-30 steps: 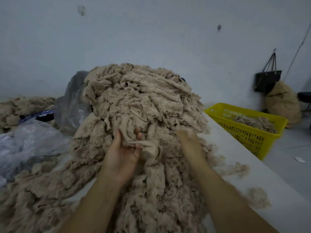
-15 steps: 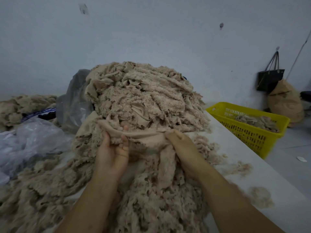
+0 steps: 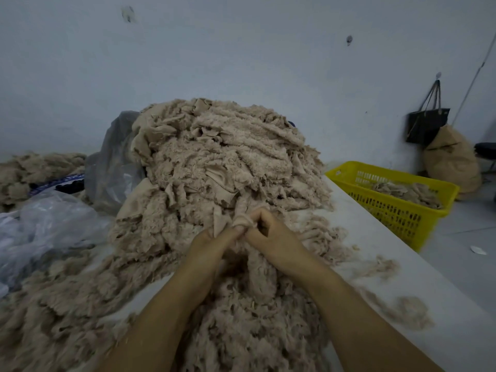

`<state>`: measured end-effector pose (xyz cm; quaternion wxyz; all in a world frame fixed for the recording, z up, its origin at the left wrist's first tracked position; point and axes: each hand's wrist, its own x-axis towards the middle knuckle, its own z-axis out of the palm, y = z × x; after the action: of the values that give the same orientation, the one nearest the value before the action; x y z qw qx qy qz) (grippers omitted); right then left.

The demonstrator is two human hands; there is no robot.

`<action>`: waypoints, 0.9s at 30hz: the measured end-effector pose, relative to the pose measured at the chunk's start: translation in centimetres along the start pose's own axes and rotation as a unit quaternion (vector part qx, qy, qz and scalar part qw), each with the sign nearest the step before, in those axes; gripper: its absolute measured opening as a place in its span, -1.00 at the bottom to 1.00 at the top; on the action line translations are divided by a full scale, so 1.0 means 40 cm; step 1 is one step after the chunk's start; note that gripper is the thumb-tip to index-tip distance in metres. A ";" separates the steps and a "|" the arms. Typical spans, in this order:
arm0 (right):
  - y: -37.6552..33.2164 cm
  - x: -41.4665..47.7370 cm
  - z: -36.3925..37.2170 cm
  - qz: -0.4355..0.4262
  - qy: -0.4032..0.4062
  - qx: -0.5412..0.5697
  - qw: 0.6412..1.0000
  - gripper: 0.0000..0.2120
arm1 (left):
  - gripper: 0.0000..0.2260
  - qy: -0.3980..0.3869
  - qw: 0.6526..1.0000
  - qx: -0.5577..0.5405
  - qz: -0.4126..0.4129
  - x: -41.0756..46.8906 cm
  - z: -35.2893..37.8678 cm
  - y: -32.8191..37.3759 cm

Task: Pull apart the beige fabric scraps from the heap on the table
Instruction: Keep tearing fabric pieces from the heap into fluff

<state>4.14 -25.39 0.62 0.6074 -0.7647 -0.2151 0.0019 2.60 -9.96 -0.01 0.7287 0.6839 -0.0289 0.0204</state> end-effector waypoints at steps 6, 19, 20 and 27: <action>0.010 -0.006 -0.018 0.009 0.049 -0.102 0.994 -0.77 | -0.75 -0.007 0.974 -0.223 -0.030 -0.010 -0.013 0.039; -0.007 -0.004 0.003 -0.080 0.123 -0.184 0.972 -0.72 | -0.80 0.069 0.957 -0.276 -0.046 -0.004 -0.030 0.044; -0.009 -0.004 -0.001 -0.083 0.146 -0.182 0.969 -0.70 | -0.80 0.079 0.956 -0.276 -0.052 -0.002 -0.030 0.043; -0.012 -0.004 -0.012 -0.082 0.201 -0.192 0.957 -0.63 | -0.66 0.081 0.941 -0.321 -0.068 0.003 -0.031 0.034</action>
<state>3.97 -25.82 1.14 0.4781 -0.8311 -0.1471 -0.2429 2.63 -8.63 1.28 0.9092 0.4099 0.0719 0.0153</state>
